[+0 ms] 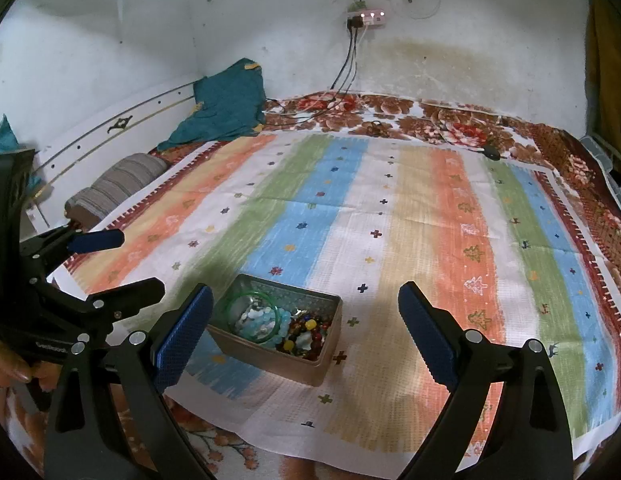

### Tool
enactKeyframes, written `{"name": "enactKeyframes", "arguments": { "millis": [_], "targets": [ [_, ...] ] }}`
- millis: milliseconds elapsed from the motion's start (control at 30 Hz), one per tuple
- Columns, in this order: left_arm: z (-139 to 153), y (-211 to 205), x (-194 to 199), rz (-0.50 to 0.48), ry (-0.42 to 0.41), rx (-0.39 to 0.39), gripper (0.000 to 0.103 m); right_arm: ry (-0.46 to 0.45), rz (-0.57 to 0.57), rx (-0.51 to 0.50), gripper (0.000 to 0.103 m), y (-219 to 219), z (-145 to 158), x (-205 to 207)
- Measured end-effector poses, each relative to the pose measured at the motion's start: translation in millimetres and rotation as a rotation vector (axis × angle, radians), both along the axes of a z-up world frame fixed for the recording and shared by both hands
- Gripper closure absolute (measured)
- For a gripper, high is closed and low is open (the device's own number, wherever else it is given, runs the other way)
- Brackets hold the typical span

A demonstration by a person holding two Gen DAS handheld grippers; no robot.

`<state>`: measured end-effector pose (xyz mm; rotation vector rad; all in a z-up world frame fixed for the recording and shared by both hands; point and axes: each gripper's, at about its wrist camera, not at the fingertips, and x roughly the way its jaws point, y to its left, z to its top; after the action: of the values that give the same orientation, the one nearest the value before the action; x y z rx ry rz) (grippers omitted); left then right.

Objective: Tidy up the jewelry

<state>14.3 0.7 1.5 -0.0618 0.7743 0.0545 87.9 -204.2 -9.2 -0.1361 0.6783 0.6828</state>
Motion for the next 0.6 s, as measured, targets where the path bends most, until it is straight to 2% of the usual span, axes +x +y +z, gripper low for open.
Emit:
{"name": "enactKeyframes", "arguments": {
  "millis": [600],
  "targets": [
    [3.1, 1.6, 0.6, -0.001, 0.000, -0.021, 0.006, 0.004, 0.005, -0.002, 0.009, 1.1, -2.1, -0.3]
  ]
}}
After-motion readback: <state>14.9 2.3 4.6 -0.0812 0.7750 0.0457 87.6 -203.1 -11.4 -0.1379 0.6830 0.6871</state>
